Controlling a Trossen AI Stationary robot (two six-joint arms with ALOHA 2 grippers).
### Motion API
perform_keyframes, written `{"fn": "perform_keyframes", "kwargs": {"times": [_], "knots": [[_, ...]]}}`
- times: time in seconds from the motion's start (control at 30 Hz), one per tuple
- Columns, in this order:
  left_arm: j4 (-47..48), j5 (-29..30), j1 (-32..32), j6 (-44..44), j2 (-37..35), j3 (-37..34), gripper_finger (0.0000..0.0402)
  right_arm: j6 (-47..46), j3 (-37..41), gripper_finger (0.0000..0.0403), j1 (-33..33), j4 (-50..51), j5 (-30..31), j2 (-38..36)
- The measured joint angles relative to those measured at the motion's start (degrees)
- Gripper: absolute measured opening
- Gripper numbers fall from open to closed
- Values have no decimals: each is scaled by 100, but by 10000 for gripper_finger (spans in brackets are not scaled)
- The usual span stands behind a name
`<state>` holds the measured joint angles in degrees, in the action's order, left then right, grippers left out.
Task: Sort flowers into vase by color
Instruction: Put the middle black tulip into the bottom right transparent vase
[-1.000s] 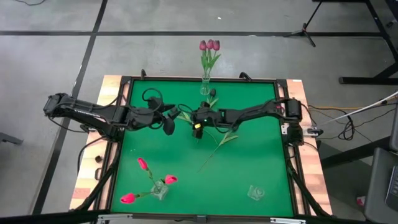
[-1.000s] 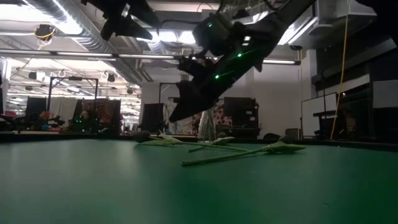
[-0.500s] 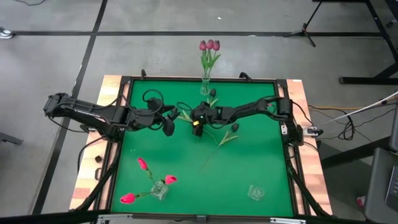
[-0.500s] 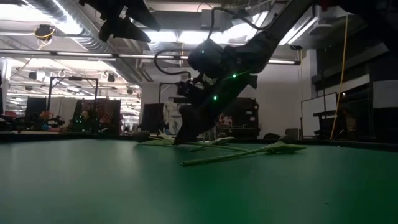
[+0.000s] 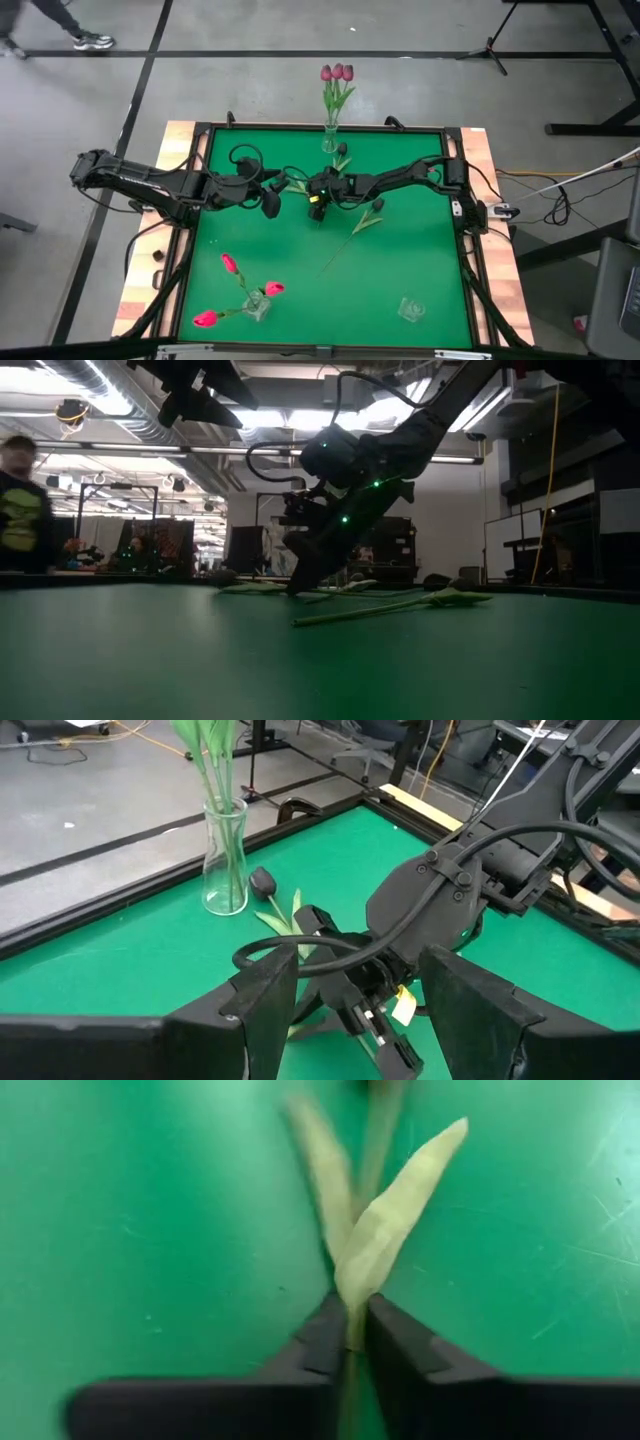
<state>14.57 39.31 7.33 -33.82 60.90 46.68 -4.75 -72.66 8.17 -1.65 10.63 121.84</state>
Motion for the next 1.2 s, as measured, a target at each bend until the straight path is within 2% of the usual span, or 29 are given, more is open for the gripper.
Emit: {"fn": "perform_keyframes", "kwargs": {"times": [0.07,0.37,0.77,0.97,1.2], "knots": [[0,0,0,-32,0,0,205,4,2,15,5,7,6,-2],[-2,0,1,-184,0,0,205,-248,46,9,26,-35,-118,-176],[-136,45,263,-176,0,0,205,-202,31,5,396,-102,-306,-1472],[-227,200,465,-199,0,0,205,57,31,4,667,229,-284,-2292],[-858,746,892,88,0,0,205,173,28,4,1003,224,-1414,-3703]]}}
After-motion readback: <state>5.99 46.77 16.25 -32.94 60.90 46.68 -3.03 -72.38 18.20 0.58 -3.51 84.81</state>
